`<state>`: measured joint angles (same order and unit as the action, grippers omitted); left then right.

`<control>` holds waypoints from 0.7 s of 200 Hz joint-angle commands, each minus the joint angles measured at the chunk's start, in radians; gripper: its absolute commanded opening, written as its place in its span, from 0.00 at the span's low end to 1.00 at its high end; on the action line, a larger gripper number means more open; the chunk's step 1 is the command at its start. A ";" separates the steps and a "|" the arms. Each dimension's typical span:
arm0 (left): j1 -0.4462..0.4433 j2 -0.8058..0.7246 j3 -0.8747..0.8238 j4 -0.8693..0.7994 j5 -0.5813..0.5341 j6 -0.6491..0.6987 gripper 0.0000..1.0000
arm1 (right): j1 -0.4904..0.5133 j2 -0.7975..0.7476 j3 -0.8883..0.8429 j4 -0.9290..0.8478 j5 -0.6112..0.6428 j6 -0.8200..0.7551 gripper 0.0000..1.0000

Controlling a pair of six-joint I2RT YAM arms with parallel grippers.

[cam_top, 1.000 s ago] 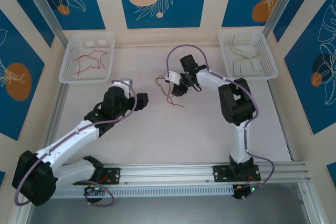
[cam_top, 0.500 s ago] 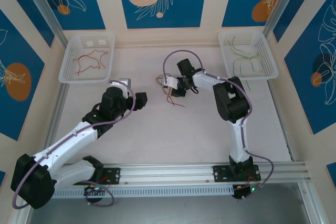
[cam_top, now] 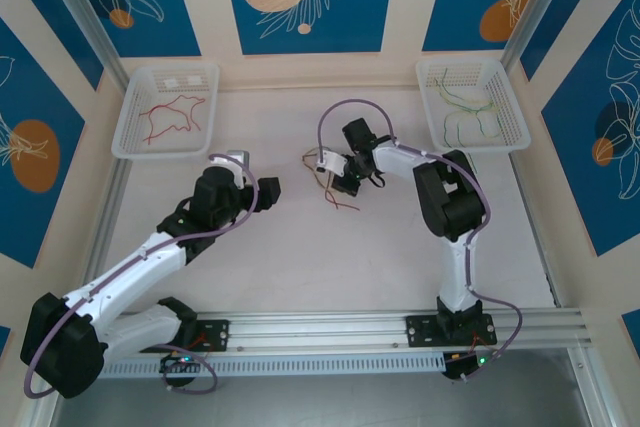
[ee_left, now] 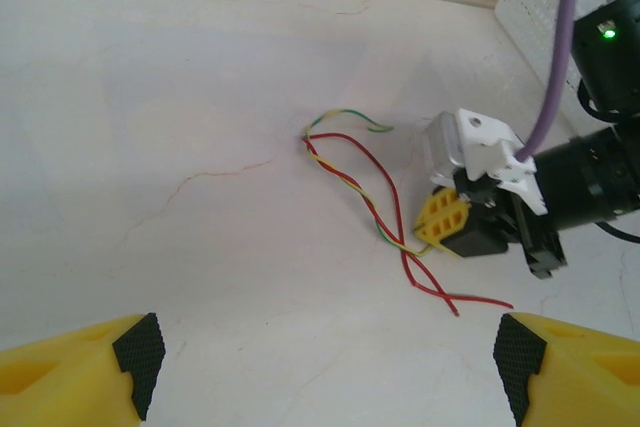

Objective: Untangle the cables

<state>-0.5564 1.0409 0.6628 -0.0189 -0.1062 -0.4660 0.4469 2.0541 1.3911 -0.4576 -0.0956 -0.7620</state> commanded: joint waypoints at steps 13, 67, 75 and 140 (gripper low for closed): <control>0.005 0.018 -0.009 0.024 -0.001 -0.015 0.87 | 0.018 -0.111 -0.025 -0.115 -0.126 0.199 0.04; 0.004 0.050 -0.003 0.045 0.020 -0.023 0.87 | 0.031 -0.261 -0.206 0.142 0.028 0.108 0.33; 0.006 0.050 -0.002 0.047 0.018 -0.022 0.87 | 0.031 -0.239 -0.181 0.112 0.063 0.050 0.33; 0.005 0.032 -0.006 0.038 0.024 -0.024 0.88 | 0.009 -0.100 -0.005 -0.060 0.048 -0.194 0.44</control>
<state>-0.5564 1.0916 0.6624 0.0105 -0.1040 -0.4778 0.4572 1.9278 1.3334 -0.4534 -0.0326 -0.8322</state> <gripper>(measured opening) 0.874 0.437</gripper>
